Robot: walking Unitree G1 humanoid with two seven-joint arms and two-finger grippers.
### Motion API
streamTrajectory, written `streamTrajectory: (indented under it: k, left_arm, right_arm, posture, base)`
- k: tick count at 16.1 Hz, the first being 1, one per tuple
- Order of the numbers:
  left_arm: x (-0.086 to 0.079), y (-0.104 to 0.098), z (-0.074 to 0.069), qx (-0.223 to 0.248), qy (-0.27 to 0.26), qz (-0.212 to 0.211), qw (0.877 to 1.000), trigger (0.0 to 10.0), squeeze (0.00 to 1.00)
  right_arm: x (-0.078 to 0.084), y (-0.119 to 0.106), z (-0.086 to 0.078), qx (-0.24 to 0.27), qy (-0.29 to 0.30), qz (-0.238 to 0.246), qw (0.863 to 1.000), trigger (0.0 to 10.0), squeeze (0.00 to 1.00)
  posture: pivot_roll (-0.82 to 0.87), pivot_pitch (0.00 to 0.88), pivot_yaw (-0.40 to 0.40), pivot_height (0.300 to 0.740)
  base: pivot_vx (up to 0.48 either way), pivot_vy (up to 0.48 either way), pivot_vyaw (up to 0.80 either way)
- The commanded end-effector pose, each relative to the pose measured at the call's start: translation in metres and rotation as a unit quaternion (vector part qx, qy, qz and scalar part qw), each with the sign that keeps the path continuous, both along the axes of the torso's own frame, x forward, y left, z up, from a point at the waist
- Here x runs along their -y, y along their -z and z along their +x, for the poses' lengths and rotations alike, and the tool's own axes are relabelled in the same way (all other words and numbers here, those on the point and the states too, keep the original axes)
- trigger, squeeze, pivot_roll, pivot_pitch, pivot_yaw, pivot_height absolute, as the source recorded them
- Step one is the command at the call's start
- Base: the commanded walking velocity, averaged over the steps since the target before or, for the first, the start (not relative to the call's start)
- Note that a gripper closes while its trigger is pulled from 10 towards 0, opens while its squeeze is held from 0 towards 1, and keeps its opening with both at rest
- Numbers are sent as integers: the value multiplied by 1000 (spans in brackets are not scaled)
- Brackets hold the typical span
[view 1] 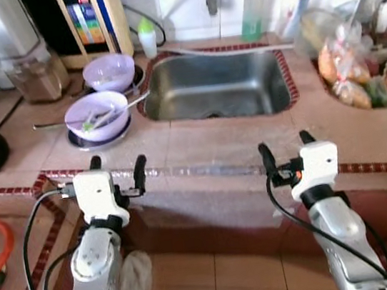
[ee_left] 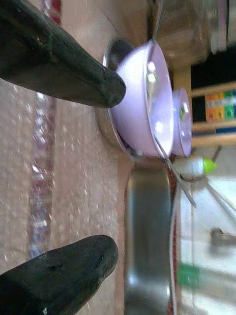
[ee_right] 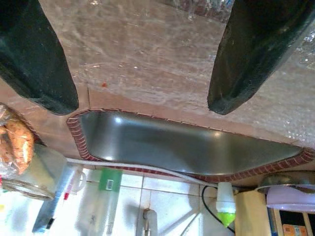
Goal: Kitchen organization
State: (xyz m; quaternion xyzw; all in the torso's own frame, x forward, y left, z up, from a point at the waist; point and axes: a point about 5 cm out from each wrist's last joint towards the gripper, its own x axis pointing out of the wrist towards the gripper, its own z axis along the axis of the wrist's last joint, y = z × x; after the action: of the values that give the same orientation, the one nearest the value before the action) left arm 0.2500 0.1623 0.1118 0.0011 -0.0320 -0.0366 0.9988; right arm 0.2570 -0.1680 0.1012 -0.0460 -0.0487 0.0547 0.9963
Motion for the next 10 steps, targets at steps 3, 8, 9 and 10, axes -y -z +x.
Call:
streamTrajectory:
  k: [3, 8, 9, 10]
  left_arm:
    - [-9, -1, -1, -1, -17, 16, 1000, 10000, 0]
    - [-7, -2, 0, 1, -9, 22, 1000, 10000, 0]
    - [-7, -2, 0, 1, -9, 22, 1000, 10000, 0]
    - [-7, -2, 0, 1, -8, 22, 1000, 10000, 0]
  right_arm:
    - [-4, -4, -2, 3, -3, 18, 1000, 10000, 0]
    - [-4, -1, -3, -5, -2, 16, 1000, 10000, 0]
    - [-3, 0, -3, -6, -1, 16, 1000, 10000, 0]
    - [-3, 0, -3, -6, 0, 16, 1000, 10000, 0]
  posture:
    - [12, 0, 26, 740]
    - [9, 0, 29, 740]
    - [9, 0, 29, 740]
    - [9, 0, 29, 740]
  base:
    - [0, 0, 0]
    - [0, 0, 0]
    - [0, 0, 0]
    - [0, 0, 0]
